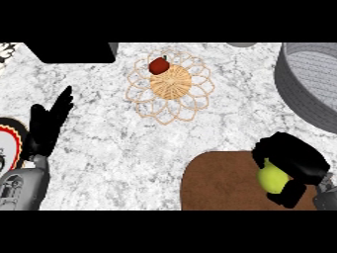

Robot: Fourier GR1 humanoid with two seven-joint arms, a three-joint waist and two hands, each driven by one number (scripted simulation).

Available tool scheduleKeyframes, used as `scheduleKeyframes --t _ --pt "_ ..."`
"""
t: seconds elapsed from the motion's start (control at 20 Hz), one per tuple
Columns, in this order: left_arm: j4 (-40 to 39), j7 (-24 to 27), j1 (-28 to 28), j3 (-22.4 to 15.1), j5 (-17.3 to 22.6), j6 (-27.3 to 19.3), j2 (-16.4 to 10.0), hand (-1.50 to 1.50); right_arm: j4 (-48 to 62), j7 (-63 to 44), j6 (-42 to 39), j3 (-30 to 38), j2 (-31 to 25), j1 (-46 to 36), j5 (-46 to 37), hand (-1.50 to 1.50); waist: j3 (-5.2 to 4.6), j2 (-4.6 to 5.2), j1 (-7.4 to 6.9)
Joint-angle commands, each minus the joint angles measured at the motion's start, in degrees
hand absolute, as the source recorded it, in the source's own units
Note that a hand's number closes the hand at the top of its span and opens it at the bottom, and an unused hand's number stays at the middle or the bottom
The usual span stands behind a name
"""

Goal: Pick the pear from the cutting board and place it in the basket

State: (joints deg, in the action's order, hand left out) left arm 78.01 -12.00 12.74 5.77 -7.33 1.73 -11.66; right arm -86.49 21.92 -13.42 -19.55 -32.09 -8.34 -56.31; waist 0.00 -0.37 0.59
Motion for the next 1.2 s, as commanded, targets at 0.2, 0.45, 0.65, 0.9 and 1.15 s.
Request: scheduleKeyframes --t 0.2,0.45,0.65,0.9,1.15 --pt "-1.4 0.5 1.5 1.3 1.0 1.2 -0.9 0.00 -6.2 8.6 -0.4 8.6 -2.5 8.2 12.0 1.50 -0.01 0.36 0.16" --pt "1.9 -1.9 -1.9 0.0 -0.7 -0.9 0.4 0.00 -19.3 6.8 -12.3 17.8 -2.5 12.2 31.1 1.50 -0.09 -0.21 1.90" --pt "1.1 1.0 -3.2 1.5 1.1 0.9 -0.7 0.00 -25.5 -0.3 -21.0 28.8 -3.8 10.7 46.6 1.50 -0.22 -0.20 1.94" --pt "-0.2 -0.5 -0.4 1.6 0.6 0.4 -0.9 0.00 -30.5 -15.1 -25.9 40.8 -7.0 5.2 63.8 1.50 -0.21 -0.03 1.57" --pt "-0.1 -0.7 0.1 -0.5 -1.7 -1.3 0.9 0.00 -26.0 -32.4 -26.4 46.4 -15.6 -4.5 81.2 1.50 -0.18 0.15 0.14"
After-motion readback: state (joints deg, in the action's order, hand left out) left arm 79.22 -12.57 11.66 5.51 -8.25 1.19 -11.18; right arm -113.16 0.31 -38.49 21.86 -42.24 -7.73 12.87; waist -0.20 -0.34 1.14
